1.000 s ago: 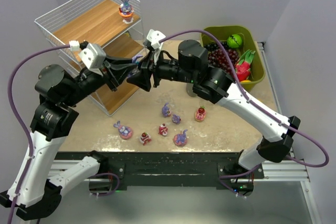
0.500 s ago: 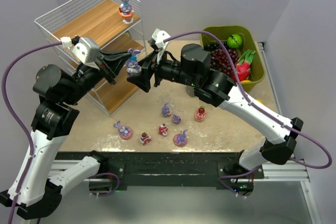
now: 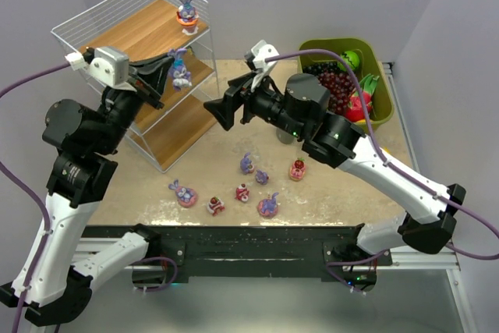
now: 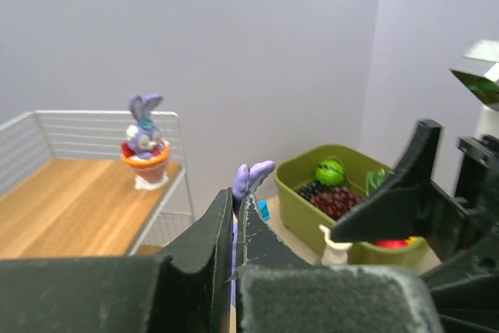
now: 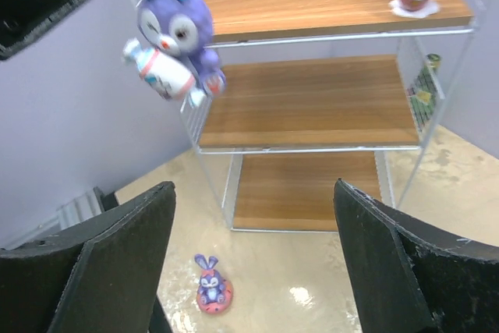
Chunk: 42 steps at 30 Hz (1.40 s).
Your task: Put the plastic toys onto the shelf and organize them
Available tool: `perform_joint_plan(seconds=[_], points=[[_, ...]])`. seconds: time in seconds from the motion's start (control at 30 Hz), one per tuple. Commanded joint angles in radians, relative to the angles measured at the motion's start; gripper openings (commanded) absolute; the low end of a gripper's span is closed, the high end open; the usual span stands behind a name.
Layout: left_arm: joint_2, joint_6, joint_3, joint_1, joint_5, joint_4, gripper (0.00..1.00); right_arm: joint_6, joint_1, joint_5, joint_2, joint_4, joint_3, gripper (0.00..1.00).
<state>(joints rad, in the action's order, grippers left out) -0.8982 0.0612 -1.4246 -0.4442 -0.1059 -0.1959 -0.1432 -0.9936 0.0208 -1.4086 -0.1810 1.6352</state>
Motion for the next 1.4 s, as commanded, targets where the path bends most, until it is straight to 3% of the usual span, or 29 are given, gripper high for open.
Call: perform_joint_plan(seconds=[0.0,0.37,0.67,1.03,1.37], points=[[0.007,-0.107,0.027,0.006,0.158,0.229,0.0,-0.019,0.003,0.111,0.057,0.072,-0.032,0.86],[-0.119,-0.25,0.041,0.015,0.268,0.418,0.0,-0.009,0.007,0.143,0.109,0.051,-0.098,0.86],[-0.24,-0.083,-0.045,0.219,0.057,0.398,0.0,0.01,0.009,0.168,0.137,0.044,-0.133,0.86],[-0.265,-0.084,-0.037,0.237,0.051,0.388,0.0,0.019,0.023,0.16,0.135,0.051,-0.155,0.86],[-0.252,-0.069,-0.011,0.236,0.143,0.348,0.0,0.008,0.033,0.134,0.122,0.051,-0.153,0.86]])
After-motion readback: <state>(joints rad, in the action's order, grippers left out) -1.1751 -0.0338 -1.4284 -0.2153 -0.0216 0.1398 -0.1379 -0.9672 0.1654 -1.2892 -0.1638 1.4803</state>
